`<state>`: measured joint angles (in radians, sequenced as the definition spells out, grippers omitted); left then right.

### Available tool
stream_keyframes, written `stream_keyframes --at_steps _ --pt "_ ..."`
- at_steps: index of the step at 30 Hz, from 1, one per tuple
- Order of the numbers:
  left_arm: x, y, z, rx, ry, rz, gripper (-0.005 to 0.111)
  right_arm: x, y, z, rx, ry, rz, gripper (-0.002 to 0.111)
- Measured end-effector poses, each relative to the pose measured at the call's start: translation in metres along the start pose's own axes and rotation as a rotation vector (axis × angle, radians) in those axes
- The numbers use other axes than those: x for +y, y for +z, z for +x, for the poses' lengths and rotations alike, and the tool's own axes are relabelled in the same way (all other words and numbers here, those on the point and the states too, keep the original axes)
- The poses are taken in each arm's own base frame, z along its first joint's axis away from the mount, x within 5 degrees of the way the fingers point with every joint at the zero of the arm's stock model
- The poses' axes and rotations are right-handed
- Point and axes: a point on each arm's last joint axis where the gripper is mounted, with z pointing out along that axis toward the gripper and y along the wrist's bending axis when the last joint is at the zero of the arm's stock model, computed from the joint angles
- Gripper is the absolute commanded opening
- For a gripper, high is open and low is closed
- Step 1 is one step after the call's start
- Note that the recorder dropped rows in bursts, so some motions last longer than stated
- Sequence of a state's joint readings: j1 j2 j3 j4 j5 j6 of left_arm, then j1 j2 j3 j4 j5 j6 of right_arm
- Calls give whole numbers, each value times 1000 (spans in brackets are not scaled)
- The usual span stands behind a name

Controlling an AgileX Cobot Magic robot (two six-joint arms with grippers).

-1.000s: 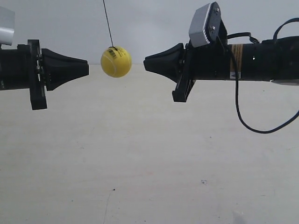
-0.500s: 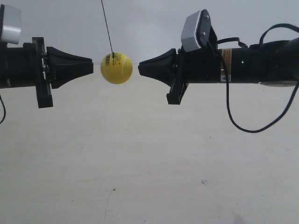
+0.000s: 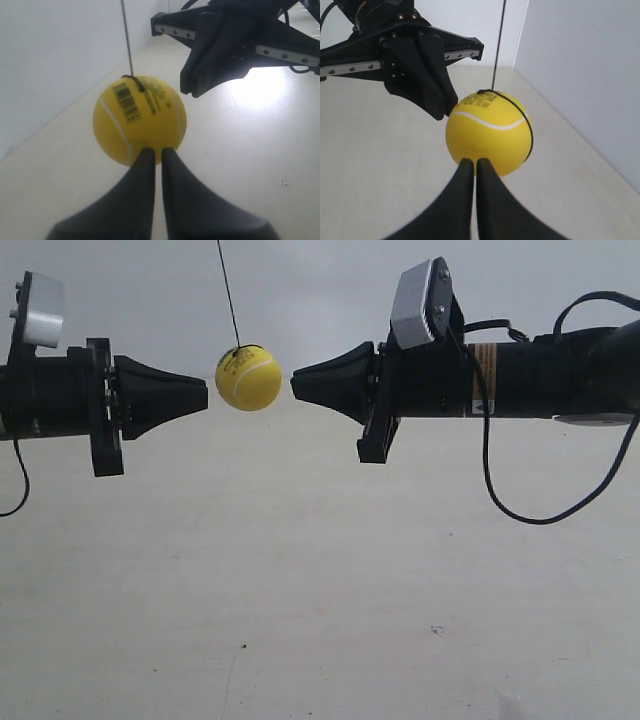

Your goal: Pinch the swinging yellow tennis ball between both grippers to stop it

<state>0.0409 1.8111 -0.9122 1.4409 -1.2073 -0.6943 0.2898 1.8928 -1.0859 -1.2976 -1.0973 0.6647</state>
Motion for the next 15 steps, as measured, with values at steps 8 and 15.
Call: stream_keyframes --at_steps 8,15 --pt "0 0 -1 -4 0 3 5 0 0 0 -1 -2 -1 0" --pt "1 0 -2 -6 4 2 5 -6 2 -7 -16 -16 4 0"
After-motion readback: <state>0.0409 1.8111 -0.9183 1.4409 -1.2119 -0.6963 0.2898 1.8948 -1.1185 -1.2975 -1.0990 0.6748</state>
